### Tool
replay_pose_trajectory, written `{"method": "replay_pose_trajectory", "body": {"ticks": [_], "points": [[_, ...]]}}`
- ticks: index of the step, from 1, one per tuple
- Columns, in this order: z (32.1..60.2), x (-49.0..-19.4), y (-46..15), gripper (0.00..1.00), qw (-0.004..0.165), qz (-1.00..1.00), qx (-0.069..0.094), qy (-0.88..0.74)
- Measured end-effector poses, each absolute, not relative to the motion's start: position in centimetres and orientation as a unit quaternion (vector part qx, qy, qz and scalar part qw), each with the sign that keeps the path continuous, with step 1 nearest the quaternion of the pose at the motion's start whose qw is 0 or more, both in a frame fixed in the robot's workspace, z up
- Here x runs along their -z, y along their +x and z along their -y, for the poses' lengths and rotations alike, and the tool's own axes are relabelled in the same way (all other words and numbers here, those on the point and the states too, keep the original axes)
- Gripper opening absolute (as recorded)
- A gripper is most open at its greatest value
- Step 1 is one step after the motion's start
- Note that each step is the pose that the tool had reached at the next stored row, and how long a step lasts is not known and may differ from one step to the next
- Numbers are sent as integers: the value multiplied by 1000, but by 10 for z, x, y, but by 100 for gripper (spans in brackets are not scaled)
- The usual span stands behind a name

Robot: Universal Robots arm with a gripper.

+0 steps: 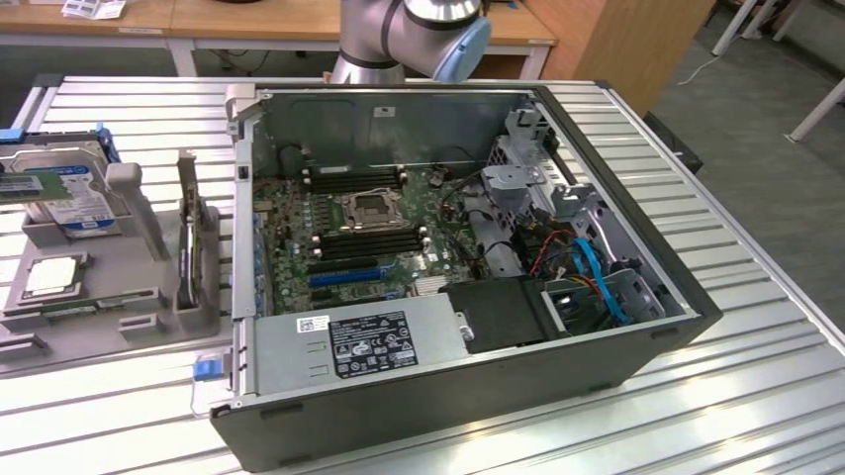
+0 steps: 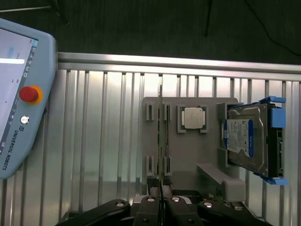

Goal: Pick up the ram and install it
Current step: 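Pick up the ram and move it above insertion slot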

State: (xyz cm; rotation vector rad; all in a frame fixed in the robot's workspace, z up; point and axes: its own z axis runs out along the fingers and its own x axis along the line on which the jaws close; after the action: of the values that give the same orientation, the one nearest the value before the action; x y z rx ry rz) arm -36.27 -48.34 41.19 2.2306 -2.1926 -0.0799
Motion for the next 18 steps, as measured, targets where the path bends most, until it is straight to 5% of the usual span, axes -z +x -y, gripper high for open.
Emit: {"method": "replay_pose_trajectory", "body": {"ticks": [18], "points": [[483,-412,-352,12,7,701,26,713]]}}
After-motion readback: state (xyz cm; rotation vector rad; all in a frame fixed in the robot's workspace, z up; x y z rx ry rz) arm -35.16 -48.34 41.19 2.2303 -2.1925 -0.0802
